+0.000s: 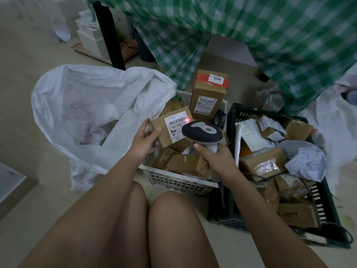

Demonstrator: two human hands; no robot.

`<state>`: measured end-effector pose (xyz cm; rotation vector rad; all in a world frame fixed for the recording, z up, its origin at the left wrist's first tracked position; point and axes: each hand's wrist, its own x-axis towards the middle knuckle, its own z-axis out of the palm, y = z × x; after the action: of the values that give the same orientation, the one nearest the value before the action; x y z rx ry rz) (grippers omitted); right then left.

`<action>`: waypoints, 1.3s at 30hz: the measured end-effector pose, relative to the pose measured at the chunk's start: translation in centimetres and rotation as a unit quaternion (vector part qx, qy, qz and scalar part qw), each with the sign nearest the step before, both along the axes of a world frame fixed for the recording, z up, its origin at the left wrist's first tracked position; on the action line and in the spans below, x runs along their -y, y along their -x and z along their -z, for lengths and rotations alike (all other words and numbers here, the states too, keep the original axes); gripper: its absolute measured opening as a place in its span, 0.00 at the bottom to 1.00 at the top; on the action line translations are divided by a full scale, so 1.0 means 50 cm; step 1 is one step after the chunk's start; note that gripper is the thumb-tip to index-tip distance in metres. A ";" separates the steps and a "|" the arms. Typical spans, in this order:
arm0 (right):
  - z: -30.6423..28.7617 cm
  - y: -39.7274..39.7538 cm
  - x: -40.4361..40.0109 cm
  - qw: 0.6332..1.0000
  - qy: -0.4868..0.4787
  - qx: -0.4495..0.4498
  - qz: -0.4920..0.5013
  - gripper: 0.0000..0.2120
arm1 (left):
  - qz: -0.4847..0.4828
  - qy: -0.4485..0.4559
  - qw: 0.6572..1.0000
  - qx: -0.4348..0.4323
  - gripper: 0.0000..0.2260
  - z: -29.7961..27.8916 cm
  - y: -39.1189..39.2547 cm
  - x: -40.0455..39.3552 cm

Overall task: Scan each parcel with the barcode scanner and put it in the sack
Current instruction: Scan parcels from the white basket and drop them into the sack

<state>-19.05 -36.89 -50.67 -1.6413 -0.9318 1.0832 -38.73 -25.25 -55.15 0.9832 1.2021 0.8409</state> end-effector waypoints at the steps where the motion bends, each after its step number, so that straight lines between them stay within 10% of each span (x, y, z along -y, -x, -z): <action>1: 0.002 0.000 0.002 1.000 0.002 -0.002 -0.001 0.12 | 0.002 -0.002 1.000 -0.001 0.32 0.000 -0.001 0.000; 20: -0.025 0.004 0.004 1.000 -0.012 -0.011 -0.010 0.10 | -0.003 -0.005 1.000 0.013 0.31 -0.011 0.009 0.009; 27: -0.036 0.044 -0.050 1.000 0.003 0.023 -0.016 0.13 | -0.192 -0.045 0.979 0.042 0.30 -0.052 0.103 -0.007; 35: -0.059 0.077 -0.110 1.000 0.016 0.011 -0.025 0.10 | -0.165 0.024 0.956 -0.241 0.46 0.052 0.318 -0.171; 39: -0.047 0.029 -0.100 0.999 0.033 0.009 0.006 0.09 | -0.080 0.045 0.970 -0.226 0.43 -0.013 0.235 -0.126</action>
<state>-20.52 -31.89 -48.32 -1.7100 -0.9050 1.1039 -50.47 -18.98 -54.47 1.0450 1.7131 0.6971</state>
